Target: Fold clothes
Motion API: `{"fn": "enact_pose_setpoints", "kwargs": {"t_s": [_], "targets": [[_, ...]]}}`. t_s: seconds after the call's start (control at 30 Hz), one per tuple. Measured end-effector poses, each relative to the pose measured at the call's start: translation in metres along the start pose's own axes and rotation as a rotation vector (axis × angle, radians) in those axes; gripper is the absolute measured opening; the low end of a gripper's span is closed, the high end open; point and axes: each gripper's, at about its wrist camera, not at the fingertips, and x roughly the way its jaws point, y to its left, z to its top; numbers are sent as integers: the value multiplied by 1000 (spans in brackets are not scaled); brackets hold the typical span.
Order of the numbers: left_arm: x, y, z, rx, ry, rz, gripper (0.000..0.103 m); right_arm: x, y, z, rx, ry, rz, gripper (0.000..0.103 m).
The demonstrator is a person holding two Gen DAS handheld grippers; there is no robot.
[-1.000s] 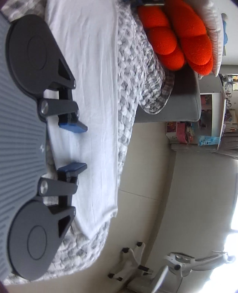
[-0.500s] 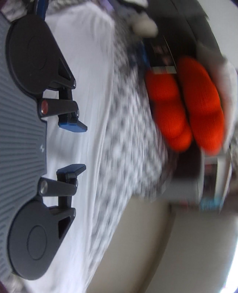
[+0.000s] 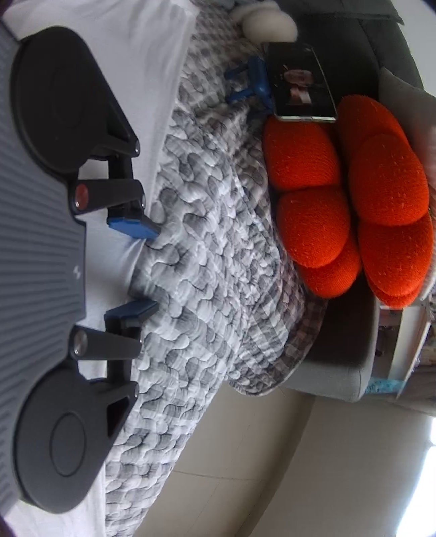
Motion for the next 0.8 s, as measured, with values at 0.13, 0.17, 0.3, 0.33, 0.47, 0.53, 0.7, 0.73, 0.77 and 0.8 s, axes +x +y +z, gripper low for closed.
{"fn": "enact_pose_setpoints", "kwargs": {"t_s": [0.13, 0.17, 0.3, 0.33, 0.47, 0.53, 0.7, 0.73, 0.77, 0.8], "targets": [[-4, 2, 2, -17, -3, -10, 15, -20, 0, 0, 49, -60, -36, 43], [-6, 4, 3, -29, -4, -18, 15, -28, 0, 0, 61, -68, -25, 43], [-25, 23, 6, -81, -52, 0, 18, -57, -1, -1, 103, -74, 6, 47], [-30, 30, 6, -98, -63, 20, 20, -63, -1, -2, 112, -66, 9, 48], [-45, 68, 4, -193, -85, 103, 22, -79, 11, -10, 100, -16, 74, 48], [-47, 86, 2, -218, -89, 172, 22, -84, 27, -16, 51, 11, 89, 48], [-42, 125, -5, -289, -81, 273, 22, -93, 75, -34, -96, 85, 218, 48], [-39, 130, -8, -293, -71, 296, 22, -94, 84, -38, -124, 98, 239, 48], [-36, 135, -11, -296, -61, 321, 22, -96, 92, -42, -151, 110, 259, 48], [-34, 139, -14, -306, -46, 342, 22, -98, 100, -47, -177, 122, 279, 48]]}}
